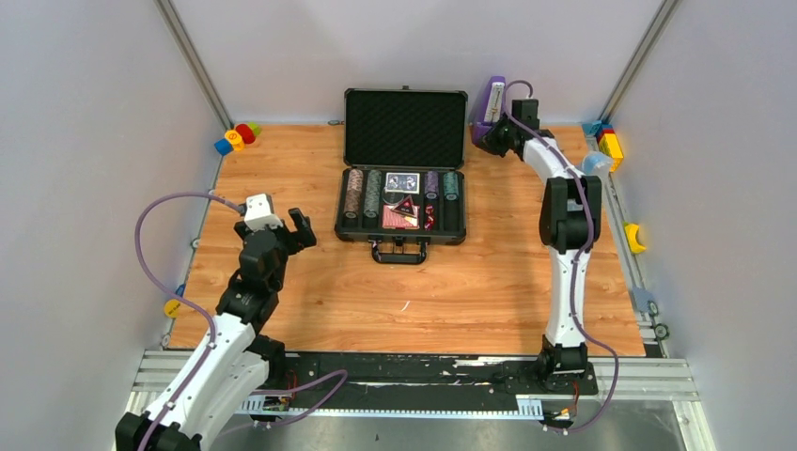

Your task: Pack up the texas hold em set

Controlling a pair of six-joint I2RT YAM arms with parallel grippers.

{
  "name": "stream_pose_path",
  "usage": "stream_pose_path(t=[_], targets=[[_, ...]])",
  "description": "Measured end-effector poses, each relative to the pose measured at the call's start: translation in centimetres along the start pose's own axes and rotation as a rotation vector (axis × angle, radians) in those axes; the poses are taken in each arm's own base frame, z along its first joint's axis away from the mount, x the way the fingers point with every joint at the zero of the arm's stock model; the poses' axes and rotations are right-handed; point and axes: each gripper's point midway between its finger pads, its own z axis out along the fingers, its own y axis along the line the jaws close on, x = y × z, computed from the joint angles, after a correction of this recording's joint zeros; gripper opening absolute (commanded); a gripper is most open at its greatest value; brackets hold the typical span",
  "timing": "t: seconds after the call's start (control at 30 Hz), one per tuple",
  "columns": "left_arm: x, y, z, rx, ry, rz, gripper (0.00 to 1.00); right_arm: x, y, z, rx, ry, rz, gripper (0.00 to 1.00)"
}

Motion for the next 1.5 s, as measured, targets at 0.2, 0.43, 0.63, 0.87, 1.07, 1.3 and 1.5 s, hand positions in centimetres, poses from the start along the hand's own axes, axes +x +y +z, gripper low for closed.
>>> stream_pose_path(t=[0.2,0.43,0.63,0.87,1.07,1.3,1.5], targets=[[-0.8,0.0,-0.4,0.008,-0.042,-0.013,0.98,2.2,-0.3,5.5,-0.125,0.144,0.05,0.0],[-0.4,-0.4,-0.3,0.035,-0.038,-0.008,0.98,4.2,3.3,5.3,-0.44,0.293,0.038,0.0],[-0.2,-0.5,-0.2,0.043,-0.03,0.002,0.98,3.2,4.8,3.1,-0.643,0.314,-0.039,0.0],[-0.9,-0.6,-0.6,0.052,-0.056,0.004,0.98,5.1,4.0,1.5,-0.66,0.334,-0.079,0.0],[-1.2,-0.6,-0.8,0.056,-0.068,0.003,0.98,6.2,5.8,-2.4,-0.681,0.331,-0.161,0.0],[-0.5,-0.6,-0.5,0.058,-0.046,0.014,0.98,10.9,12.7,-8.6,-0.813,0.378,-0.329,0.0],[-0.3,-0.8,-0.5,0.066,-0.038,0.017,0.97,15.1,13.3,-11.4,-0.794,0.416,-0.368,0.0]])
